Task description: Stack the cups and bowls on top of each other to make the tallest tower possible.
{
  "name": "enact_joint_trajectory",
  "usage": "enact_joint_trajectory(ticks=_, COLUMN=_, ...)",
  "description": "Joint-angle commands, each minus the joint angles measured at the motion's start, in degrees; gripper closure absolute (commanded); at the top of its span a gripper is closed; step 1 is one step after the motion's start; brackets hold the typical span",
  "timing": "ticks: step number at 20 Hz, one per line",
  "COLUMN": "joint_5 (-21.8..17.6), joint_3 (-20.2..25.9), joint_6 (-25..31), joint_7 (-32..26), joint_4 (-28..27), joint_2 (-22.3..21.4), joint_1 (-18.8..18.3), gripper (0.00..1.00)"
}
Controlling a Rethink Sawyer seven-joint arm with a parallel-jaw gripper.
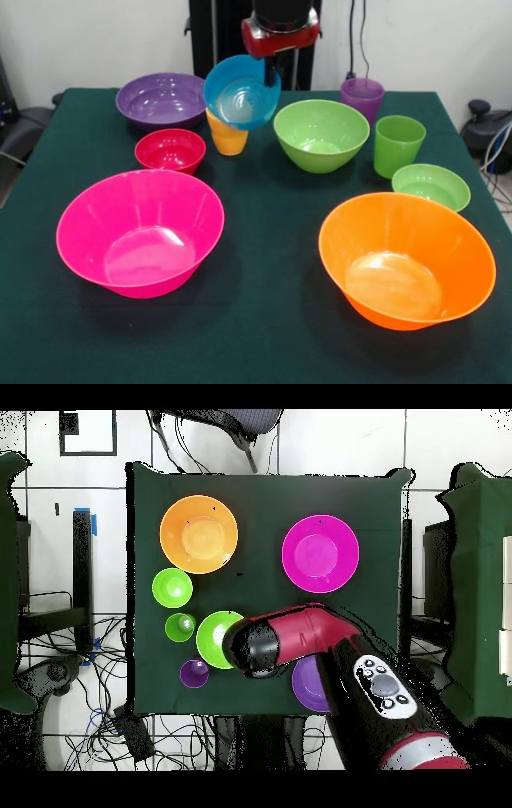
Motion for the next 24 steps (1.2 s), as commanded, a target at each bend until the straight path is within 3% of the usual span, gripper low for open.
enact_joint_trajectory(ticks=1, joint_5=1.95, joint_3=6.69, joint_6=-12.02, joint_7=0.02, joint_4=5.34, joint_2=-3.28, joint_1=-4.72, gripper=1.00)
enact_joint_trajectory(ticks=5, joint_5=1.56, joint_3=9.24, joint_6=-18.14, joint_7=1.25, joint_4=6.53, joint_2=-6.79, joint_1=-6.61, gripper=1.00)
enact_joint_trajectory(ticks=10, joint_5=-1.56, joint_3=4.86, joint_6=-23.79, joint_7=5.74, joint_4=1.91, joint_2=-5.84, joint_1=-1.81, gripper=1.00)
enact_joint_trajectory(ticks=16, joint_5=-2.06, joint_3=1.66, joint_6=-23.37, joint_7=4.77, joint_4=-1.23, joint_2=-7.75, joint_1=0.66, gripper=1.00)
enact_joint_trajectory(ticks=19, joint_5=-5.90, joint_3=-3.27, joint_6=-23.46, joint_7=5.19, joint_4=-6.80, joint_2=-4.97, joint_1=3.87, gripper=1.00)
enact_joint_trajectory(ticks=24, joint_5=-4.80, joint_3=-3.95, joint_6=-22.38, joint_7=3.93, joint_4=-9.96, joint_2=-1.19, joint_1=4.05, gripper=1.00)
